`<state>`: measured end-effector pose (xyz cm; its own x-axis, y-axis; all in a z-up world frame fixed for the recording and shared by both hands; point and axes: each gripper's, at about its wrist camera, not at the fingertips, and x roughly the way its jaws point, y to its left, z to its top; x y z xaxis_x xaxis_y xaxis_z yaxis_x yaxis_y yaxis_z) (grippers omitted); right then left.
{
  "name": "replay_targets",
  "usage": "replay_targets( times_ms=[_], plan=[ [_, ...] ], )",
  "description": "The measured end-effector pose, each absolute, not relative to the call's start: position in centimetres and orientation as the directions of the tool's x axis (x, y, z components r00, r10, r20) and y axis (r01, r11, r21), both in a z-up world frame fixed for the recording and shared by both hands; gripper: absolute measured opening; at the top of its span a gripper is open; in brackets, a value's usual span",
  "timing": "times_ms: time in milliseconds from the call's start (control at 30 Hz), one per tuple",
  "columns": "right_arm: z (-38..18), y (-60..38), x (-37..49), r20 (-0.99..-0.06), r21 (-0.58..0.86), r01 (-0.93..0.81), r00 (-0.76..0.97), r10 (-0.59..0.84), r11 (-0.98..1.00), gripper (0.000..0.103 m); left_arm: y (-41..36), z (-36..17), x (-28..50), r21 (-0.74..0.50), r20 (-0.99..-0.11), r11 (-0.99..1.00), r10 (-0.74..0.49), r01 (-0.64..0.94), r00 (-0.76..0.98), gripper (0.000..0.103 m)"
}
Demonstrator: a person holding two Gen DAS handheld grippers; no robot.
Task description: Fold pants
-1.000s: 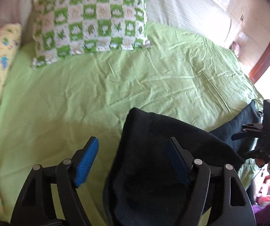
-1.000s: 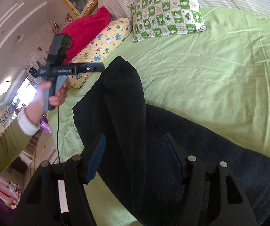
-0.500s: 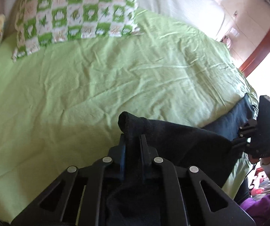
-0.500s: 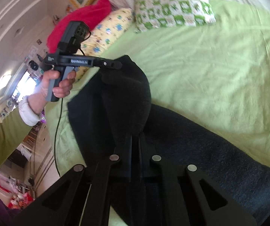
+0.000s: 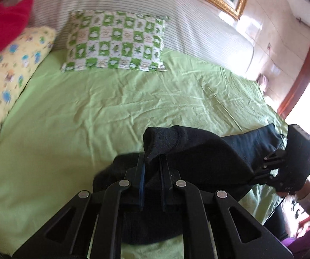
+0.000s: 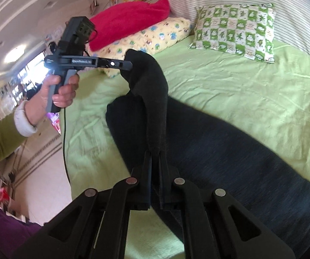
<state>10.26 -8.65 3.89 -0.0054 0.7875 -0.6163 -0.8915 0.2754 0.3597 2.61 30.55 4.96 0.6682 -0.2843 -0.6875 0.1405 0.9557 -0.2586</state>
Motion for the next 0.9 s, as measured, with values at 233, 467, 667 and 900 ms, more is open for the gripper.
replay_targets(
  times_ms=[233,467,667,900],
  plan=[
    [2.0,-7.8,9.1,-0.639,0.355,-0.89,-0.008,0.769,0.286,0.006,32.4,1.9,0.0,-0.328,-0.651,0.944,-0.262,0.047,0.712,0.011],
    [1.8,-7.7,8.4,-0.654,0.35,-0.891,-0.009,0.756,0.291,0.011,33.3,0.0,-2.5,-0.356,-0.668,0.934,-0.222,-0.043,0.71,0.018],
    [2.2,-8.2,8.4,-0.634,0.375,-0.874,0.001,0.774,0.308,0.013,34.0,-0.2,-5.6,-0.417,-0.653,0.902,-0.211,-0.113,0.728,0.042],
    [3.1,-9.1,8.1,-0.583,0.436,-0.852,-0.021,0.812,0.29,0.028,34.0,1.3,-8.4,-0.537,-0.593,0.828,-0.233,-0.163,0.77,0.056]
  ],
)
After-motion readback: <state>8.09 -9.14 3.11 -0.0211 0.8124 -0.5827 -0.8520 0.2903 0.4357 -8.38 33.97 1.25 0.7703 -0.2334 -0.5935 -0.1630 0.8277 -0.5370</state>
